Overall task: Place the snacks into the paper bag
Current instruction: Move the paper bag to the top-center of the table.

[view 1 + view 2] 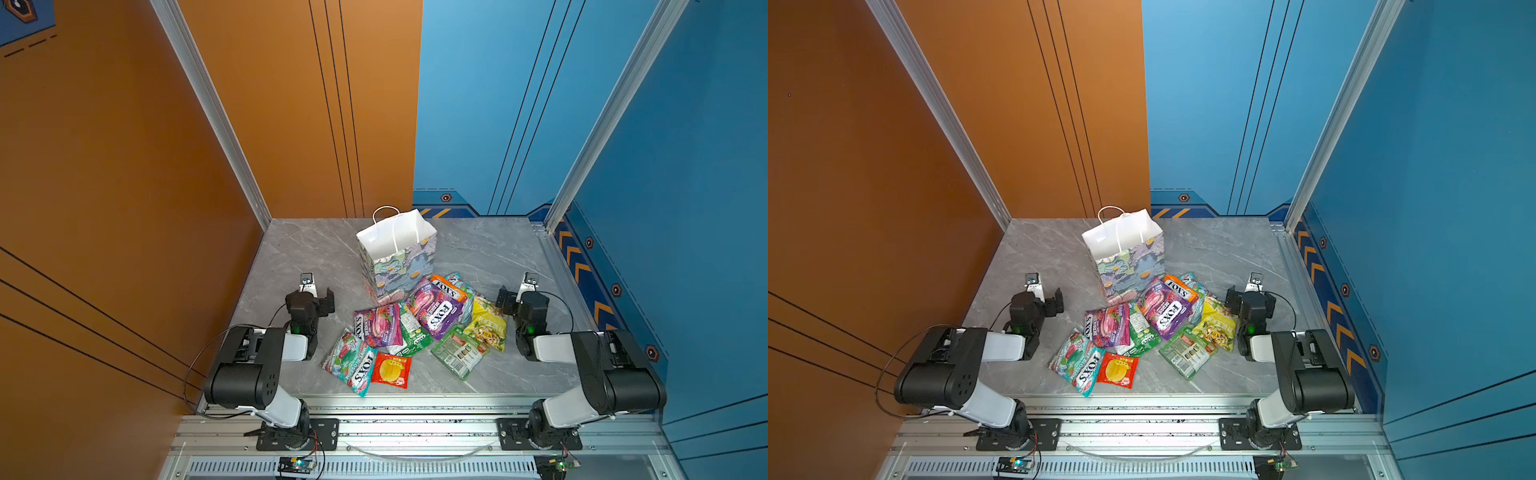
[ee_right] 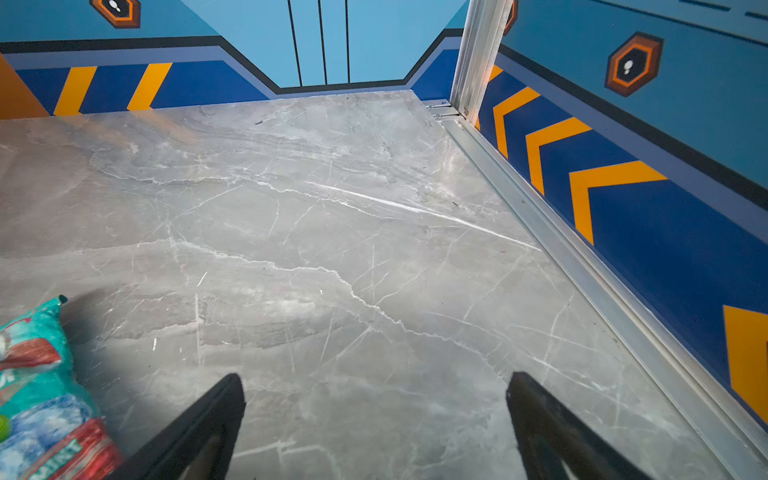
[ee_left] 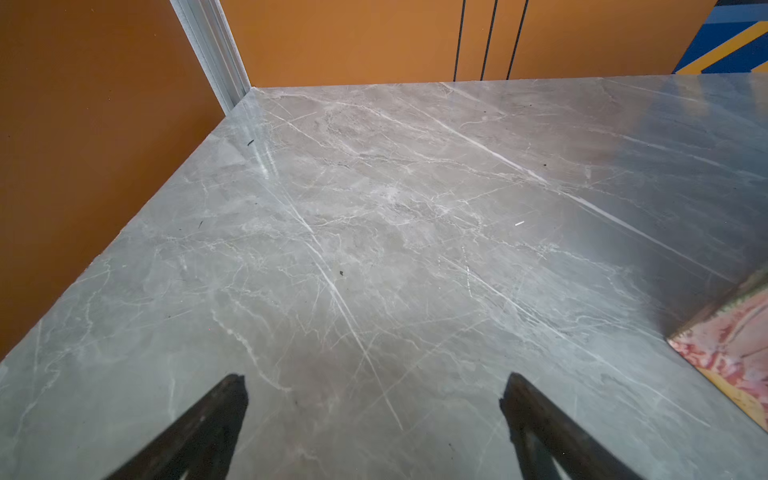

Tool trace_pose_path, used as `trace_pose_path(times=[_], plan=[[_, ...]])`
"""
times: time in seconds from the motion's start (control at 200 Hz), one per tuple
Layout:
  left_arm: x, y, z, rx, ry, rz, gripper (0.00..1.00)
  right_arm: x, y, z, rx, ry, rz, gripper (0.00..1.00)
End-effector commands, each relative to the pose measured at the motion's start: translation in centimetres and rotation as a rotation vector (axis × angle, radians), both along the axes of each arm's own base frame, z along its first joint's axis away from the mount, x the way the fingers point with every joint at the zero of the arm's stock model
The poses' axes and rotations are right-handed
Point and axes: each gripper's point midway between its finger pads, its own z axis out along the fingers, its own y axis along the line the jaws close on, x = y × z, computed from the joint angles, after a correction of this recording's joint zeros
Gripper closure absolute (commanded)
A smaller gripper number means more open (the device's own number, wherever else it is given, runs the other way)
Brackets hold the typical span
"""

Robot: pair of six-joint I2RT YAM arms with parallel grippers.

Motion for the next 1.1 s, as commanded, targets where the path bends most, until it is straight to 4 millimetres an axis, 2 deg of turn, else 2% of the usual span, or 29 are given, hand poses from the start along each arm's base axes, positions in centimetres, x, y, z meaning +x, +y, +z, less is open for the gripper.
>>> trace_pose_path(times=[0.0,0.726,1.096], plan=[[0.8,-0.5,0.8,0.004,-0.023,-0.027,0.02,0.7,0.1,0.7,-0.004,-0.026,0.007,0.0],[0.8,-0.4,0.8,-0.009,-0.024,-0.03,0.02,0.7,0.2,0.7,-0.003,-0.027,0.008,0.0],[0.4,-1.3,1.0,0.035,-0.048,-0.046,0.02,0.6,0.5,0.9,-0.026,-0.031,0.014,0.0]])
